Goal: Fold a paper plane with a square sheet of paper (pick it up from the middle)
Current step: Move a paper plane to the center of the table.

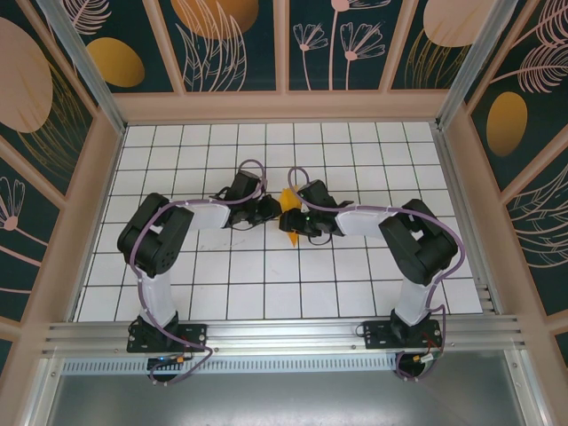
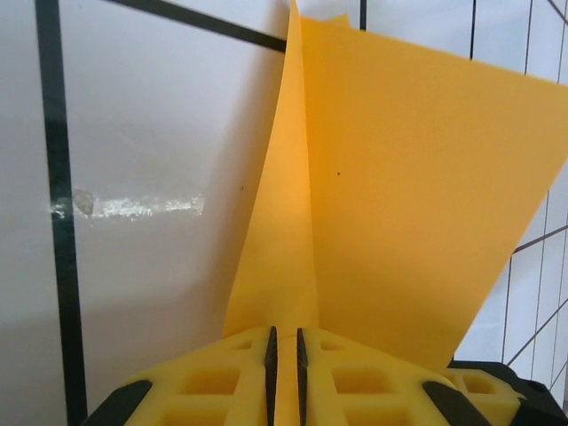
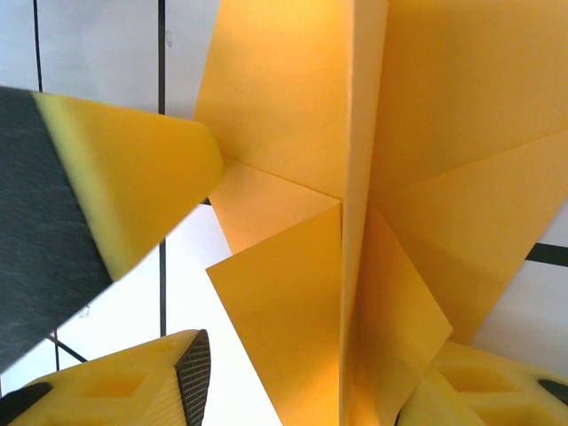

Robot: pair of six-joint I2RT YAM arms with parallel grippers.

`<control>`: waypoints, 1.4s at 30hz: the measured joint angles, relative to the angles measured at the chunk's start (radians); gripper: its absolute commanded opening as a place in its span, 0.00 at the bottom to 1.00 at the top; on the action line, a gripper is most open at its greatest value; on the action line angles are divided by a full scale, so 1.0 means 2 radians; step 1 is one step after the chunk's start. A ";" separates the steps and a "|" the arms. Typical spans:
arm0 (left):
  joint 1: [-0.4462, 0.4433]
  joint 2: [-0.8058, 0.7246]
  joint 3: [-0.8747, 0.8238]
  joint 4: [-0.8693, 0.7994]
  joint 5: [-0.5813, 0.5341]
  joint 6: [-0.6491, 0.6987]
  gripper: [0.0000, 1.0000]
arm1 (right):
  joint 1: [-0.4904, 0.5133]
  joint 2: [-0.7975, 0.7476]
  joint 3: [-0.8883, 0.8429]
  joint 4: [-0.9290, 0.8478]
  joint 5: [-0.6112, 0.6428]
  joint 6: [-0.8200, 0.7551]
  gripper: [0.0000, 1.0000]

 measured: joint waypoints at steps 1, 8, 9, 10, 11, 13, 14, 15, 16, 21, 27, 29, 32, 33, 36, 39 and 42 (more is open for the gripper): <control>0.001 0.000 0.002 -0.002 0.000 0.000 0.17 | 0.000 0.000 0.000 -0.001 0.002 0.000 0.51; 0.003 0.000 0.011 -0.009 0.000 0.000 0.15 | 0.001 0.004 0.006 -0.010 0.017 -0.002 0.42; 0.003 0.000 0.011 -0.009 0.000 0.000 0.16 | 0.001 0.006 0.008 -0.012 0.019 -0.003 0.40; 0.003 0.000 0.012 -0.009 0.000 0.000 0.15 | 0.001 0.006 0.009 -0.014 0.021 -0.005 0.38; 0.003 0.001 0.012 -0.009 0.000 0.000 0.15 | 0.001 0.006 0.009 -0.015 0.023 -0.006 0.37; 0.003 0.001 0.012 -0.009 0.000 0.000 0.15 | 0.001 0.007 0.011 -0.019 0.028 -0.007 0.33; 0.003 0.002 0.012 -0.009 0.000 0.000 0.15 | 0.001 0.008 0.012 -0.022 0.030 -0.007 0.32; 0.003 0.003 0.012 -0.009 0.000 0.000 0.15 | 0.001 0.009 0.013 -0.023 0.031 -0.008 0.31; 0.003 0.004 0.012 -0.010 0.000 0.000 0.15 | 0.001 0.009 0.014 -0.025 0.032 -0.007 0.31; 0.003 0.009 0.013 -0.013 0.000 0.000 0.14 | 0.001 0.010 0.016 -0.030 0.035 -0.006 0.23; 0.003 0.013 0.013 -0.017 -0.002 0.001 0.14 | 0.001 0.014 0.027 -0.047 0.057 0.007 0.17; 0.003 0.013 0.013 -0.019 -0.002 0.002 0.13 | 0.001 0.015 0.033 -0.051 0.062 0.009 0.17; 0.003 0.013 0.013 -0.020 -0.002 0.002 0.13 | 0.003 0.019 0.043 -0.059 0.070 0.010 0.17; 0.003 0.013 0.013 -0.021 -0.002 0.002 0.13 | 0.004 0.023 0.047 -0.061 0.072 0.010 0.16; 0.003 0.013 0.013 -0.021 -0.002 0.002 0.13 | 0.008 0.035 0.059 -0.069 0.079 0.009 0.16; 0.003 0.013 0.013 -0.022 -0.002 0.002 0.16 | 0.011 0.043 0.075 -0.082 0.087 0.008 0.11; 0.003 0.013 0.014 -0.026 -0.008 0.006 0.20 | 0.015 0.048 0.085 -0.092 0.097 0.005 0.04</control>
